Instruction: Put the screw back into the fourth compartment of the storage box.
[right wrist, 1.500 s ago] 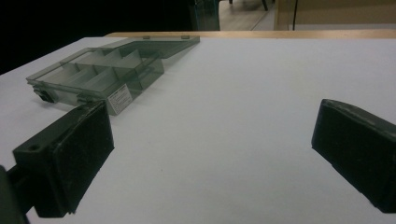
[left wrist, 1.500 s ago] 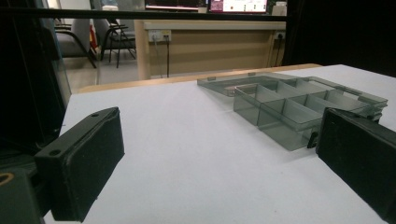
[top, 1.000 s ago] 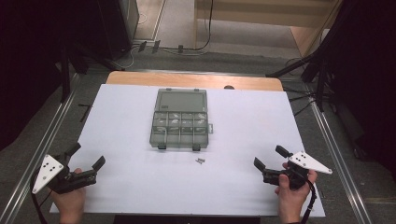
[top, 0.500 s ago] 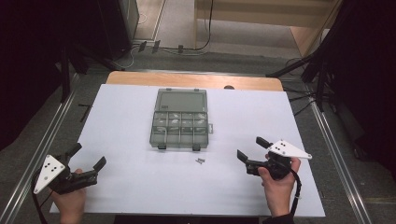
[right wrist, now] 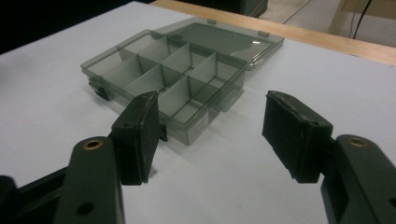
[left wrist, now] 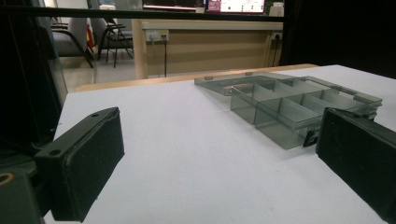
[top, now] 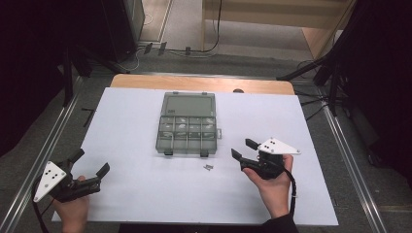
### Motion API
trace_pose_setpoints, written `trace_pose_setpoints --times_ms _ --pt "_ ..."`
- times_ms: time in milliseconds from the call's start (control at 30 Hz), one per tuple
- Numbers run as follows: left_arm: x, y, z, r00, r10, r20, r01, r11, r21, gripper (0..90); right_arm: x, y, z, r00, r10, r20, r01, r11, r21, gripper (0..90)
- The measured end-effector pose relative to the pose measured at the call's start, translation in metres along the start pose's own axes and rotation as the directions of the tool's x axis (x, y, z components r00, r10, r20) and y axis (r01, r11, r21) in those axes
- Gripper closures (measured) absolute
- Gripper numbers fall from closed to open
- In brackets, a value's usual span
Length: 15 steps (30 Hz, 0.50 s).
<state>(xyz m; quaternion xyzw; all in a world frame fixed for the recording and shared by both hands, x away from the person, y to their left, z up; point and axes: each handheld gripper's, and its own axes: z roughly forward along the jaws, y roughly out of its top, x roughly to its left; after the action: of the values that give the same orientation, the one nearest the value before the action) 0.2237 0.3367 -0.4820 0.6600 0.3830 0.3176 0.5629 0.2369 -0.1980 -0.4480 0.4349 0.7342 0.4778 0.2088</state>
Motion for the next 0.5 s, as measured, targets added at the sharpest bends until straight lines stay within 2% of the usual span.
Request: trace_pose_setpoints --times_ms 167,267,400,500 --pt "-0.001 0.000 0.001 1.0000 0.003 0.000 -0.003 1.0000 -0.002 1.2 0.013 0.004 0.013 0.9985 -0.054 -0.002 0.054 0.997 0.051 44.3" --pt "-0.001 0.000 0.000 1.0000 0.002 0.001 -0.002 1.0000 -0.002 1.2 0.017 0.006 0.021 0.9975 -0.050 -0.049 0.053 0.996 0.070 48.9" --pt "-0.001 0.000 0.000 1.0000 0.004 0.001 -0.004 1.0000 -0.001 1.2 0.022 0.009 0.030 0.9932 -0.069 -0.094 0.079 0.992 0.102 54.4" --pt "-0.001 0.000 0.000 1.0000 0.003 0.001 -0.003 1.0000 -0.001 1.2 0.027 0.011 0.036 0.9900 -0.092 -0.107 0.106 0.985 0.135 58.4"
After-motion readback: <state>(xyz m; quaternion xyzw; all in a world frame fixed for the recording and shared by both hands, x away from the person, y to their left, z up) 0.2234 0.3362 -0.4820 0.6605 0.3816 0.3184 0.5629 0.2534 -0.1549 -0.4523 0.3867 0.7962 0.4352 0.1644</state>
